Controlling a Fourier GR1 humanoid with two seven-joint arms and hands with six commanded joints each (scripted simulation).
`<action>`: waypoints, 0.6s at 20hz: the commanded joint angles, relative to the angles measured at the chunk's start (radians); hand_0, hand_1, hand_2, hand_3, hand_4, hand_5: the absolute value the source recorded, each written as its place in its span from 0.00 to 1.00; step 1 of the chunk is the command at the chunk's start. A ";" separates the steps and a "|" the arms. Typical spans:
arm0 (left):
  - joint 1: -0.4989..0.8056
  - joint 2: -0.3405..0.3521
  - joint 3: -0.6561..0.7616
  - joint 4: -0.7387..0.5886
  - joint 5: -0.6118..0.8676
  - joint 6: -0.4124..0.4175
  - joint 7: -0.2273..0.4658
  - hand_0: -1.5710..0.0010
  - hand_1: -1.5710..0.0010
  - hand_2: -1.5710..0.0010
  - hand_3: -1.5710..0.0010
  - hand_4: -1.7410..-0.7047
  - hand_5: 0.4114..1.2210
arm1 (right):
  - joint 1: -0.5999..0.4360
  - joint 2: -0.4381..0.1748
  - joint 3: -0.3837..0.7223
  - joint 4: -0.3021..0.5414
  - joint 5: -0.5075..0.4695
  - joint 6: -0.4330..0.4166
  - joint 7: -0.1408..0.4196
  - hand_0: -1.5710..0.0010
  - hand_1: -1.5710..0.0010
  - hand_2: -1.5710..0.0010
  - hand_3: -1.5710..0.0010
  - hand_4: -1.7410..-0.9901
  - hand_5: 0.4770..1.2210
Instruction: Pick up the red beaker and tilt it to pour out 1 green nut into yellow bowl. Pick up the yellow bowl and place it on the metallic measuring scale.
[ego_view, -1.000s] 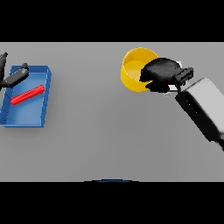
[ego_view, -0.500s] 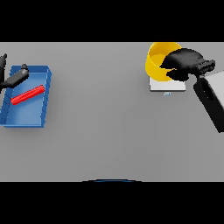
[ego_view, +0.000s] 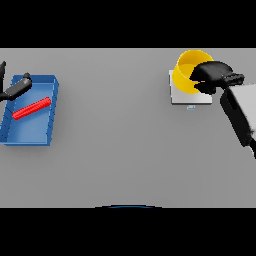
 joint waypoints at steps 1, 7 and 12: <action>0.002 0.004 -0.006 -0.002 0.006 0.002 0.000 1.00 1.00 1.00 1.00 0.91 0.40 | -0.006 0.009 0.001 0.035 0.003 -0.014 -0.009 0.00 0.02 0.00 0.07 0.02 1.00; -0.013 -0.013 -0.011 0.012 0.007 0.014 0.000 1.00 1.00 1.00 1.00 0.90 0.40 | -0.028 0.035 0.012 0.126 -0.012 -0.050 -0.027 0.01 0.10 0.00 0.06 0.03 1.00; -0.023 -0.017 -0.013 0.027 0.009 0.005 -0.001 1.00 1.00 1.00 1.00 0.90 0.41 | -0.059 0.040 0.002 0.183 -0.032 -0.015 -0.013 0.22 0.31 0.28 0.48 0.26 0.77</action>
